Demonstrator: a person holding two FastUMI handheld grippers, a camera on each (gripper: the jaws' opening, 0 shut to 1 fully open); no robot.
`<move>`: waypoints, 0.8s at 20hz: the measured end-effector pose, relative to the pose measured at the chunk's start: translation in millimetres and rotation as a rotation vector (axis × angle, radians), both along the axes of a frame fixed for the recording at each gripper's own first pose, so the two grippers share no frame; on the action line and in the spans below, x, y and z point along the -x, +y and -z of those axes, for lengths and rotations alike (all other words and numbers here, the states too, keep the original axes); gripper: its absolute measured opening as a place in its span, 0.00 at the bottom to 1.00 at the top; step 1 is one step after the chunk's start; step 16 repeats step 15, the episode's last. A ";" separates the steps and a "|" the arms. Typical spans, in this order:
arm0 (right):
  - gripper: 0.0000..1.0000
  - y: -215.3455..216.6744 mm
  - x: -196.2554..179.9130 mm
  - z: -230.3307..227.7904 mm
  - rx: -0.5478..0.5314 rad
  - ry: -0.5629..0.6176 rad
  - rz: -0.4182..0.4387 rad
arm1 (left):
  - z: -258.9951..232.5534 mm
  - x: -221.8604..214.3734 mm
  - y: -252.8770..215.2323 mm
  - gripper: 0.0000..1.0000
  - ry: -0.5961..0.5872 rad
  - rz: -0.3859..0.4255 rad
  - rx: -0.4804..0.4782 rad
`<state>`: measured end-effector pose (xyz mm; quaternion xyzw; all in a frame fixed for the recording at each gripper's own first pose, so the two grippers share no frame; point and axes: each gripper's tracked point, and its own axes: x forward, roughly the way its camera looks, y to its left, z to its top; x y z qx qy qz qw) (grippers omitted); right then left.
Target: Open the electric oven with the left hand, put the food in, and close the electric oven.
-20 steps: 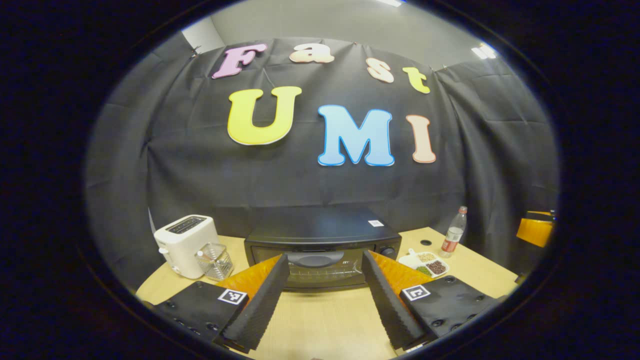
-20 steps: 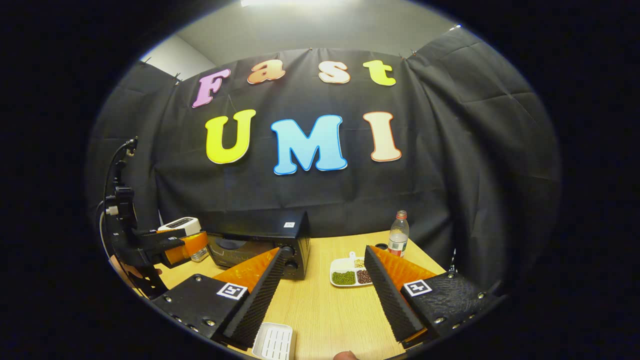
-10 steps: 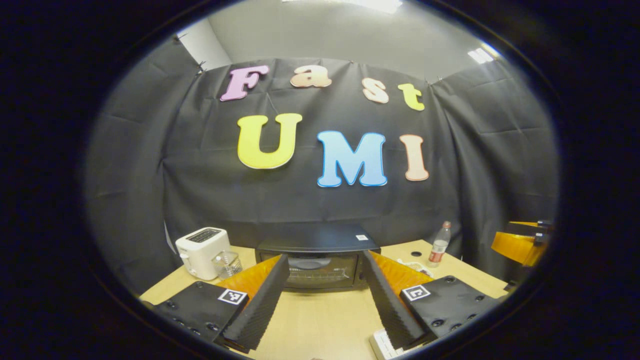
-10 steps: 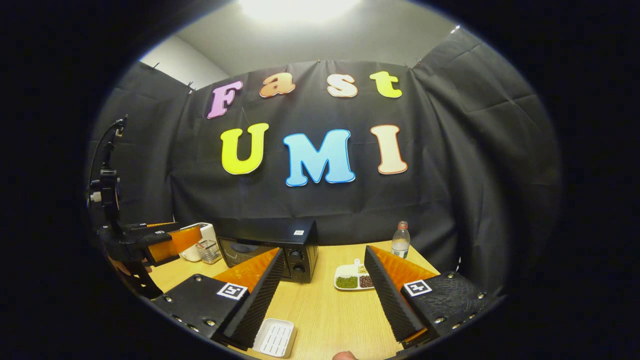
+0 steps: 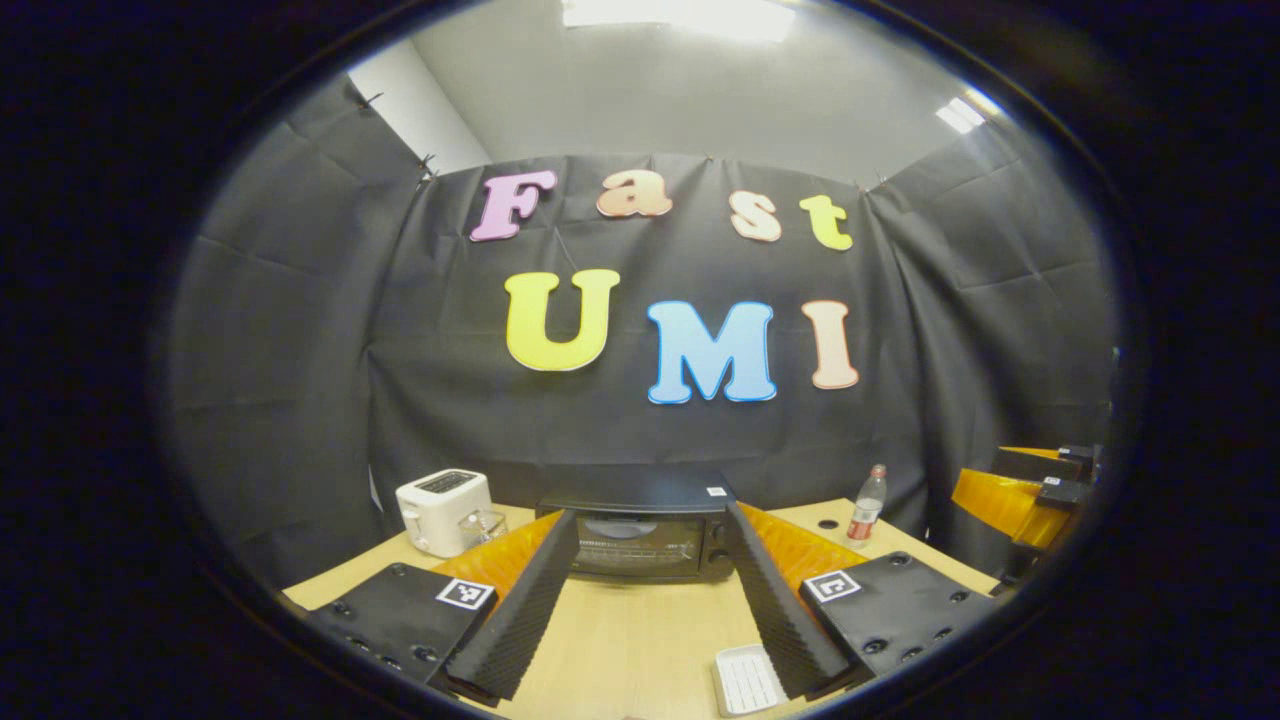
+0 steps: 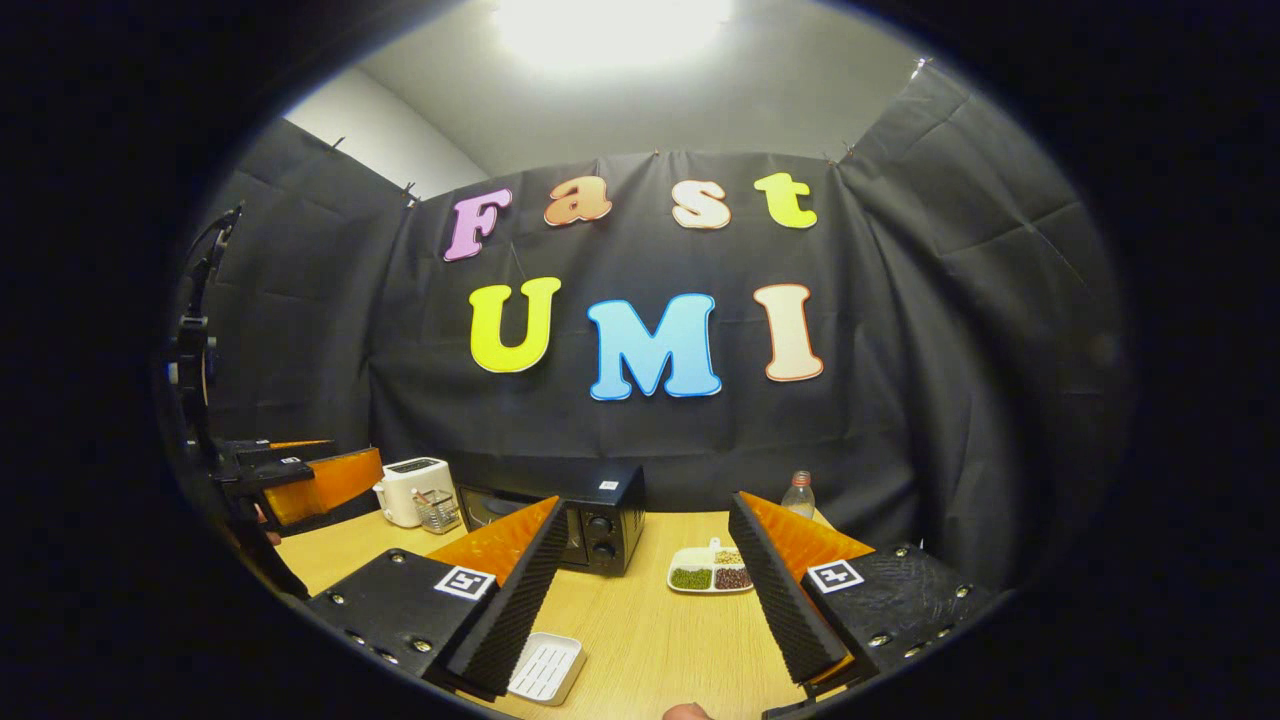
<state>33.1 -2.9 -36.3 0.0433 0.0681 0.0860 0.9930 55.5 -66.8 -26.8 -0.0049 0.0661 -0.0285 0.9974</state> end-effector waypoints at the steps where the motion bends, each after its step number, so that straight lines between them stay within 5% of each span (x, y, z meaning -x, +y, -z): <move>1: 0.97 4.0 2.1 -2.1 -0.003 -0.003 -0.009 | -6.2 7.1 2.6 1.00 -0.010 -0.008 -0.002; 7: 0.97 28.2 10.8 -18.3 -0.016 -0.062 -0.026 | -27.9 45.4 25.2 1.00 -0.041 -0.047 0.019; 9: 0.98 40.9 13.0 -17.9 -0.039 -0.054 -0.038 | -30.8 53.7 36.8 0.91 -0.043 -0.056 0.008; 10: 0.98 45.9 12.3 -18.5 -0.048 -0.056 -0.043 | -31.8 54.5 41.6 1.00 -0.048 -0.061 0.006; 12: 0.97 46.2 9.2 -18.5 -0.047 -0.058 -0.023 | -29.8 59.5 51.6 0.91 -0.042 -0.077 0.014; 13: 0.98 49.7 8.0 -17.2 -0.052 -0.054 -0.019 | -29.5 60.2 55.9 1.00 -0.037 -0.080 0.024; 14: 0.98 53.1 6.3 -16.1 -0.060 -0.050 -0.018 | -27.7 61.1 59.3 0.91 -0.033 -0.083 0.031; 16: 0.98 56.3 4.8 -15.7 -0.063 -0.048 -0.019 | -28.8 61.3 65.6 0.91 -0.031 -0.091 0.029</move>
